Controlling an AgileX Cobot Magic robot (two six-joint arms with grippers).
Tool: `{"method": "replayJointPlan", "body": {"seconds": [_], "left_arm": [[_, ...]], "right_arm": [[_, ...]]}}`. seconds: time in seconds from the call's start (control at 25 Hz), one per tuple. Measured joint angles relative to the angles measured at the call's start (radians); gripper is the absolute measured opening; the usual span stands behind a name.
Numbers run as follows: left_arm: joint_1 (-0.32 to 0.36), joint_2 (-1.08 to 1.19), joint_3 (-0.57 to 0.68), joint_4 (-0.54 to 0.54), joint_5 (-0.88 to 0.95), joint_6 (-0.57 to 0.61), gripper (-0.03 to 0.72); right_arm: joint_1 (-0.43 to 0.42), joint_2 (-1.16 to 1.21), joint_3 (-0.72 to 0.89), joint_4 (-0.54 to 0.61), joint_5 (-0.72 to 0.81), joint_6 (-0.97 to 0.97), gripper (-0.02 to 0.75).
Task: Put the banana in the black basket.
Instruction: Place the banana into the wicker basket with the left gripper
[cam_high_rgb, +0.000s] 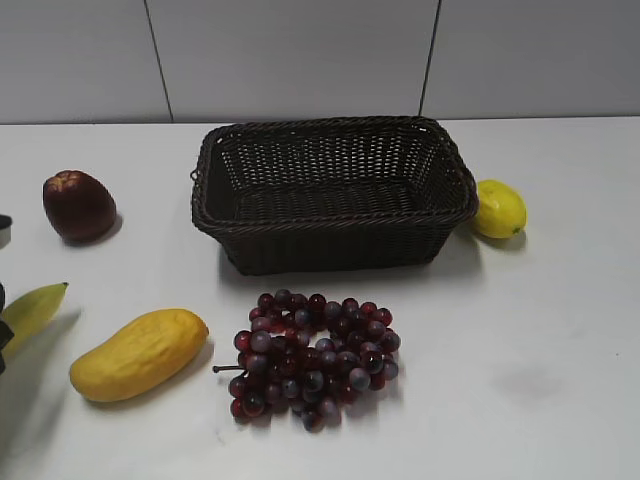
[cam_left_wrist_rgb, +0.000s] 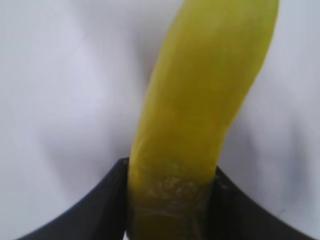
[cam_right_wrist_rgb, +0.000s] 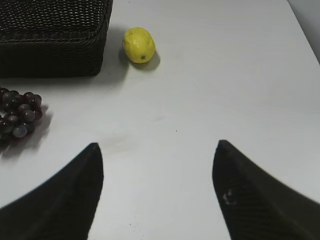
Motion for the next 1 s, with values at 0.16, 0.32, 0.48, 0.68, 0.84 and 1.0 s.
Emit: {"method": "replayJointPlan", "body": {"seconds": [0.16, 0.32, 0.48, 0.68, 0.84, 1.0], "left_arm": [[0.0, -0.1, -0.013, -0.001, 0.025, 0.0, 0.402], [0.0, -0.155, -0.131, 0.013, 0.131, 0.0, 0.402], [0.0, -0.16, -0.326, 0.036, 0.234, 0.018, 0.402], [-0.036, -0.159, -0.563, 0.073, 0.262, 0.062, 0.402], [-0.129, -0.122, -0.718, 0.154, 0.267, 0.072, 0.402], [-0.254, -0.045, -0.84, 0.269, 0.271, 0.074, 0.402]], "right_arm": [[0.0, 0.0, 0.0, 0.0, 0.0, 0.0, 0.519], [0.0, 0.0, 0.0, 0.0, 0.0, 0.0, 0.519], [0.0, 0.0, 0.0, 0.0, 0.0, 0.0, 0.519], [0.0, 0.0, 0.0, 0.0, 0.0, 0.0, 0.519], [0.0, 0.0, 0.0, 0.0, 0.0, 0.0, 0.519], [0.0, 0.0, 0.0, 0.0, 0.0, 0.0, 0.519]]}}
